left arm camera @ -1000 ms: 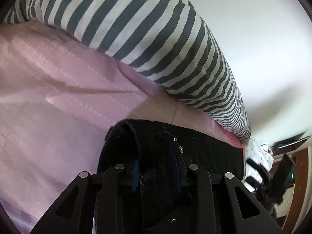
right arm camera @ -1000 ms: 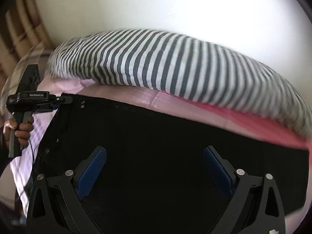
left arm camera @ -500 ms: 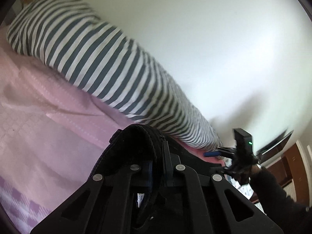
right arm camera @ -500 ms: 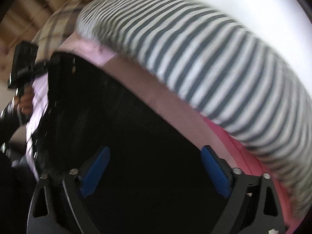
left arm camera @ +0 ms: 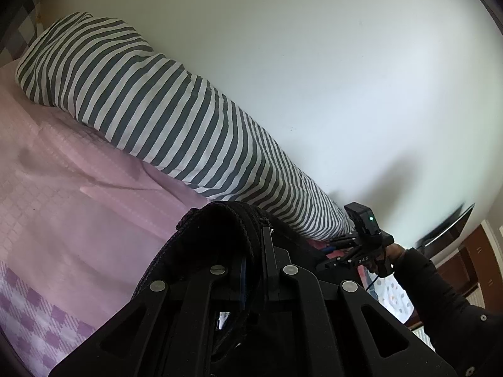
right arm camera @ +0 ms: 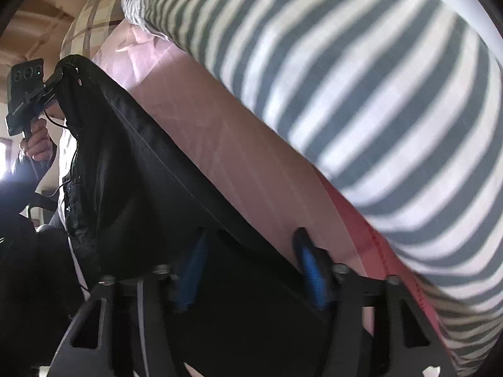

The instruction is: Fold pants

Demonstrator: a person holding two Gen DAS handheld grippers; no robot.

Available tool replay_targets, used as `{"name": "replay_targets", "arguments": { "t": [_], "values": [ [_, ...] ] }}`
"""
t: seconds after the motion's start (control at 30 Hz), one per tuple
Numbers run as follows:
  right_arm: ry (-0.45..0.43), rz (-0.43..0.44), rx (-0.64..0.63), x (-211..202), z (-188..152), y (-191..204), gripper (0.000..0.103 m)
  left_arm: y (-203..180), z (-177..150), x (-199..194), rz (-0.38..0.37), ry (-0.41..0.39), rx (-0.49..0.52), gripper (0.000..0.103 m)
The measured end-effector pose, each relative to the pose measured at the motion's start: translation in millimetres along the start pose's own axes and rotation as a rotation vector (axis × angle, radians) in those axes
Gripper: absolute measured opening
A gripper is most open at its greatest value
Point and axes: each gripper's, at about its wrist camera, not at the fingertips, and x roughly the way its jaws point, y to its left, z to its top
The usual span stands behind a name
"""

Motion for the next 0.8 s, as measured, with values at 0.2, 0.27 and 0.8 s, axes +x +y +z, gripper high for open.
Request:
{"name": "replay_targets", "arguments": {
  "t": [0.2, 0.27, 0.8],
  "values": [
    [0.053, -0.025, 0.008, -1, -20, -6, 0.035, -2, 1, -2, 0.016, 0.007, 0.004, 0.007],
    [0.059, -0.047, 0.014, -4, -27, -11, 0.031, -2, 1, -1, 0.030, 0.009, 0.011, 0.007],
    [-0.096, -0.540, 0.068, -33, -79, 59, 0.008, -11, 0, 8, 0.151, 0.035, 0.108, 0.007]
  ]
}}
